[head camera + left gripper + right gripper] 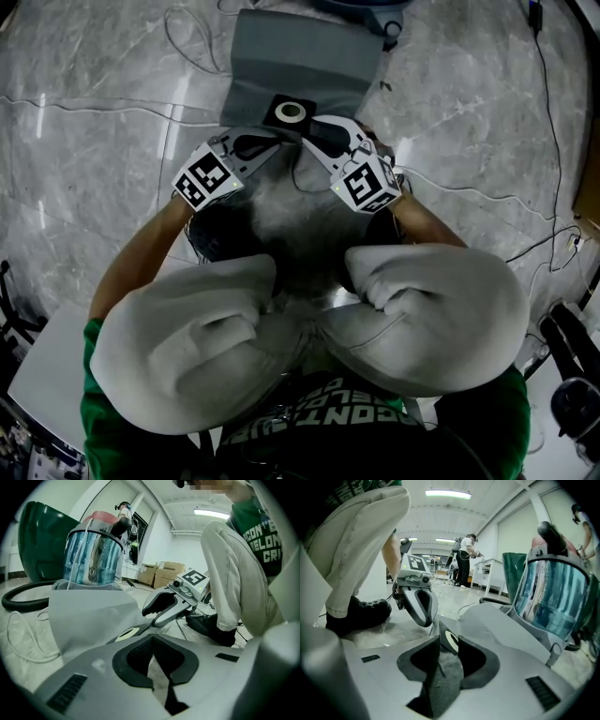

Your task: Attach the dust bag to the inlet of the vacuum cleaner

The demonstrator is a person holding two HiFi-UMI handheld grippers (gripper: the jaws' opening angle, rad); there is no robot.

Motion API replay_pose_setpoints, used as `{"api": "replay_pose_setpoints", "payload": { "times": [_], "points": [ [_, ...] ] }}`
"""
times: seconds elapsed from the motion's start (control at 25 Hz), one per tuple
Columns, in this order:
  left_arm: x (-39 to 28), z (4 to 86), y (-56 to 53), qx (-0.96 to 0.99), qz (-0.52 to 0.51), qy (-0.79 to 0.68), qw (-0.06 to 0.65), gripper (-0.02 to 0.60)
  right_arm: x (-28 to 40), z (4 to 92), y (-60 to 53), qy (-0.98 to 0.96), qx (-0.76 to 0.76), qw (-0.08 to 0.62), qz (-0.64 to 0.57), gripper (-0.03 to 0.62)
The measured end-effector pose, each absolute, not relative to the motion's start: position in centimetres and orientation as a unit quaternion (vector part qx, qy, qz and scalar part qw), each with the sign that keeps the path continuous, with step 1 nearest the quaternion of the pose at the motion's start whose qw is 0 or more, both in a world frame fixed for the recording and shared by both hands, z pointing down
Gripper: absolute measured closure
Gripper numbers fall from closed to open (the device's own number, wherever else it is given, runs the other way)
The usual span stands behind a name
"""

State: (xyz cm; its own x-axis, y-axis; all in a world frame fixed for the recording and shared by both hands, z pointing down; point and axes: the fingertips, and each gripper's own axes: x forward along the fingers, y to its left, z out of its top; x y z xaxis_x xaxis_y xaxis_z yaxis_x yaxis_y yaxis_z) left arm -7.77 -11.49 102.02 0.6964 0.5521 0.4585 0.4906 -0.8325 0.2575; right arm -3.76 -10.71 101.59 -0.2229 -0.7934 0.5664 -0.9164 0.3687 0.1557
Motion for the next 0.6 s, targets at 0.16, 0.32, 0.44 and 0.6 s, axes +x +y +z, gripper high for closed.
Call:
{"api": "replay_pose_setpoints", "payload": {
  "times": [0.16, 0.32, 0.44, 0.6],
  "points": [
    [-5.1, 100.8, -13.1, 0.929, 0.254, 0.262, 0.059, 0.578, -2.1, 100.0, -12.0, -0.765, 0.574, 0.273, 0.109, 0.499],
    [-3.6, 100.7, -14.1, 0.93, 0.256, 0.26, 0.054, 0.578, -1.2, 100.2, -12.9, -0.765, 0.566, 0.287, 0.105, 0.522],
    [-2.9, 100.6, -14.4, 0.93, 0.255, 0.26, 0.05, 0.578, -0.7, 100.7, -13.8, -0.763, 0.56, 0.307, 0.1, 0.55],
    [-2.7, 100.6, -13.6, 0.929, 0.255, 0.264, 0.051, 0.578, -0.5, 101.6, -13.8, -0.766, 0.549, 0.311, 0.122, 0.563]
  ]
}}
